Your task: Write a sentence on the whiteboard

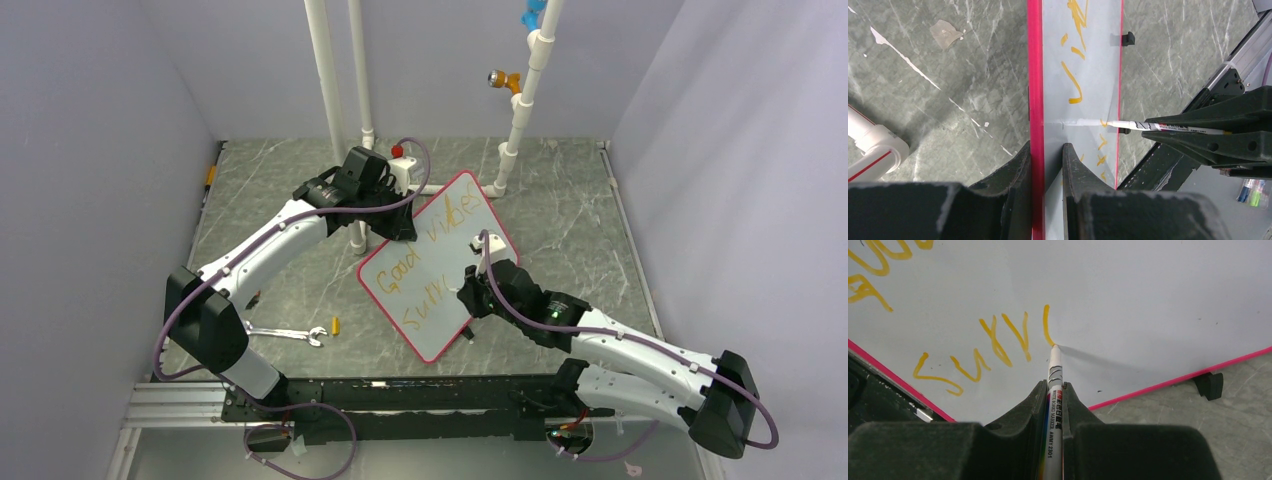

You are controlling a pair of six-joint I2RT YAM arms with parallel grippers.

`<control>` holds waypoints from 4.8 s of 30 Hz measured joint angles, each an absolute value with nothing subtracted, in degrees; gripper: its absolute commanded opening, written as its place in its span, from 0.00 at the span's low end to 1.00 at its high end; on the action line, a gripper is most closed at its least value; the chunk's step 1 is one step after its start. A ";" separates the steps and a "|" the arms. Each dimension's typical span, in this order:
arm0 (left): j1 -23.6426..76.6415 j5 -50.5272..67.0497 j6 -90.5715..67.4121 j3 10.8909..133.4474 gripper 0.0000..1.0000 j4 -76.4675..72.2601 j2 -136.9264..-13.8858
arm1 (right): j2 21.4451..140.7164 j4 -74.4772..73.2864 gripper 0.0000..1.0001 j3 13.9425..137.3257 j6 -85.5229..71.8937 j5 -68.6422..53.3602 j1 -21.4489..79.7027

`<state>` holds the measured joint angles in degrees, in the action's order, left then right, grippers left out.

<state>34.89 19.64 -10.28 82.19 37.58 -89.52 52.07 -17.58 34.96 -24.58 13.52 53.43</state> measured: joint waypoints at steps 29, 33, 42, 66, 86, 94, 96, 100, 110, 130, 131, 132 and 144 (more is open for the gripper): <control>34.96 19.64 -10.39 82.19 0.00 37.30 -89.52 | 58.08 -20.47 0.00 43.27 -22.02 16.36 53.43; 34.96 19.64 -10.39 82.19 0.00 37.28 -89.52 | 58.08 -20.47 0.00 43.81 -22.02 15.62 53.43; 34.96 19.64 -10.39 82.19 0.00 37.28 -89.52 | 55.37 -22.81 0.00 46.15 -21.98 15.46 53.43; 34.96 19.64 -10.39 82.19 0.00 37.28 -89.52 | 55.37 -23.44 0.00 45.23 -20.91 18.76 52.12; 34.96 19.59 -10.39 82.19 0.00 37.36 -89.52 | 58.15 -19.38 0.00 42.63 -20.60 16.56 50.74; 34.96 19.55 -10.39 82.19 0.00 37.50 -89.52 | 57.10 -18.31 0.00 40.86 -21.28 16.36 50.65; 34.96 19.55 -10.39 82.19 0.00 37.50 -89.52 | 56.71 -18.31 0.00 40.27 -21.61 16.36 50.65; 34.96 19.55 -10.39 82.19 0.00 37.50 -89.52 | 55.75 -18.33 0.00 39.03 -22.28 16.36 50.65; 34.96 19.57 -10.39 82.19 0.00 37.50 -89.52 | 54.57 -18.94 0.00 37.50 -23.53 16.88 50.65; 34.96 19.55 -10.39 82.19 0.00 37.47 -89.52 | 60.60 -21.56 0.00 44.27 -20.36 19.99 48.45; 34.96 19.57 -10.41 82.19 0.00 37.47 -89.52 | 60.90 -21.54 0.00 44.77 -20.05 19.99 48.27; 34.96 19.55 -10.39 82.19 0.00 37.47 -89.52 | 61.12 -21.47 0.00 45.06 -19.88 19.99 48.16; 34.96 19.55 -10.39 82.19 0.00 37.45 -89.52 | 61.69 -20.80 0.00 46.02 -19.00 19.27 47.70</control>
<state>34.96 19.55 -10.39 82.19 37.45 -89.52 61.69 -20.80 46.02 -19.00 19.27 47.70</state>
